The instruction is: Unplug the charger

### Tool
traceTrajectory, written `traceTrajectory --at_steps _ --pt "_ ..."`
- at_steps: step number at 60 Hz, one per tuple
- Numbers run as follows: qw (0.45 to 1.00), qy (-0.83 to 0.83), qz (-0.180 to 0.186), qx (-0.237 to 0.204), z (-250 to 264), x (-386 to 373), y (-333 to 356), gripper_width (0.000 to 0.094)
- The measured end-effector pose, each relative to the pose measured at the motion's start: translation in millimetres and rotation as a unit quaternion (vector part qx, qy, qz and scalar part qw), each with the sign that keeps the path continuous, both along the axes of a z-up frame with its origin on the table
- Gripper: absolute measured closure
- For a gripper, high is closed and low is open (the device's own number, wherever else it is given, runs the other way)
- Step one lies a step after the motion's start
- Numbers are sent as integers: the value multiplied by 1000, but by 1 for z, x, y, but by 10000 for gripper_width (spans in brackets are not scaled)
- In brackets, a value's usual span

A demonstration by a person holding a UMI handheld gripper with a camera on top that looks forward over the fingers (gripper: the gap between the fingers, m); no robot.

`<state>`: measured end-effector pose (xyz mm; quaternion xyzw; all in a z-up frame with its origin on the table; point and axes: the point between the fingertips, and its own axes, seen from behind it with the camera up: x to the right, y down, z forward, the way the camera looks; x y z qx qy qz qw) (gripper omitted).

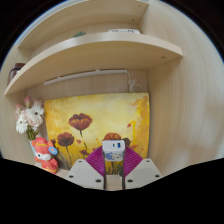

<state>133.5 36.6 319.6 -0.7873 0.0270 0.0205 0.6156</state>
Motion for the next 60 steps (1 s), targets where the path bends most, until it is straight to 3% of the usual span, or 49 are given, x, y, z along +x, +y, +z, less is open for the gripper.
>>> traceTrajectory --at_steps 7,12,24,30,36,43,51,60 --pt "999 -28 -14 6 18 50 -5 733" --pt "998 -47 -27 -39 -32 79 -17 733" --pt "984 -26 -43 -173 -206 118 -38 735" --pt "975 -21 -58 -213 -255 130 -54 716" --pt "971 -14 -48 -233 -290 123 -54 710" --pt "966 9 -60 -250 -304 122 -61 670" --pt "967 0 -75 -244 -302 132 -57 589" --pt "971 -32 -100 -215 -263 139 -58 274"
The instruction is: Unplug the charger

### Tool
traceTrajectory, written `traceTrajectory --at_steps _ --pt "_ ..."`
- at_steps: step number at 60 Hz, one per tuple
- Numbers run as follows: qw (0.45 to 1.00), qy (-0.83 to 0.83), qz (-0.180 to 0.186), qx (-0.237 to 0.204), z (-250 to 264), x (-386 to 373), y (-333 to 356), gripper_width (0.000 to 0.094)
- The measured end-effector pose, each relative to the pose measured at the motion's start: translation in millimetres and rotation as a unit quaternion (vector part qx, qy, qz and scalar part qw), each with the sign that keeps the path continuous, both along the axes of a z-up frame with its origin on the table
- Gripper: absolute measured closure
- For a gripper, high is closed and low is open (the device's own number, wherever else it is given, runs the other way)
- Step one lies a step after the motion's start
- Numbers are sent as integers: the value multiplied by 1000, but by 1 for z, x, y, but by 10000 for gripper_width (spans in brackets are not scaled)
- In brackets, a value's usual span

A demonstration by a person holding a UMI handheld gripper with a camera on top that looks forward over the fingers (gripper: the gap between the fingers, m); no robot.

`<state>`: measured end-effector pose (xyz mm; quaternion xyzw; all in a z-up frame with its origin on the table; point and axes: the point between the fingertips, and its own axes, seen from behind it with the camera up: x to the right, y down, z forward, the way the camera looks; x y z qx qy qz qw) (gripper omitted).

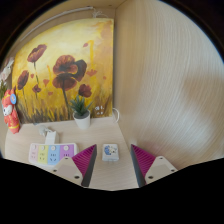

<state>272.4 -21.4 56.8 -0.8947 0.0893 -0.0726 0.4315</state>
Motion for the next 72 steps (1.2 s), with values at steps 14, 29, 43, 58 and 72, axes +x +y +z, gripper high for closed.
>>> traceTrajectory --at_steps 14,29,43,58,72 --pt "995 26 14 97 137 -67 -45 140" --pt "987 27 71 142 207 -201 -141 126" --pt "986 36 122 109 179 -312 -230 125" --pt "982 32 156 100 175 -369 -286 124" --pt "983 25 154 97 172 -369 -308 124"
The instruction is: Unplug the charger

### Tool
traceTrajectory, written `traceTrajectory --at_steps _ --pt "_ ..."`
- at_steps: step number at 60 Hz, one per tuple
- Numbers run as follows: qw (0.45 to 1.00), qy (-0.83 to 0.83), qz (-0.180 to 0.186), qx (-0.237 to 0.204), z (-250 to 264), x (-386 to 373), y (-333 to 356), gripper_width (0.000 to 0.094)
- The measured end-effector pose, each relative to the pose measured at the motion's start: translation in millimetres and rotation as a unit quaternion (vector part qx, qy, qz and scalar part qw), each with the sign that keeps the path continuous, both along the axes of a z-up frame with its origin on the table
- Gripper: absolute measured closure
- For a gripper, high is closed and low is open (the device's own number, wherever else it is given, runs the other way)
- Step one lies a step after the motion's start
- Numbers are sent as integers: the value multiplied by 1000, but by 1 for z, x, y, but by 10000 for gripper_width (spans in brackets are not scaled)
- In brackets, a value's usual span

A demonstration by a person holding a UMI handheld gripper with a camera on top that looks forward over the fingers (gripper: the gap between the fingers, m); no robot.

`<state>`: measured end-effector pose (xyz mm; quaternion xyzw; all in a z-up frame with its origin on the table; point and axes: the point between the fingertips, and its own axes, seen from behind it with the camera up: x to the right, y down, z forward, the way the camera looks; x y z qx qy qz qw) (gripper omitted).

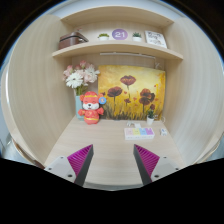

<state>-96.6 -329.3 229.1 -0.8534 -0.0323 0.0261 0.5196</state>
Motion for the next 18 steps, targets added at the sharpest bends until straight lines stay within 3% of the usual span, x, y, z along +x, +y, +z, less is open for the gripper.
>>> traceTrajectory --at_steps 18 --pt "1000 3 -4 11 10 0 -6 123"
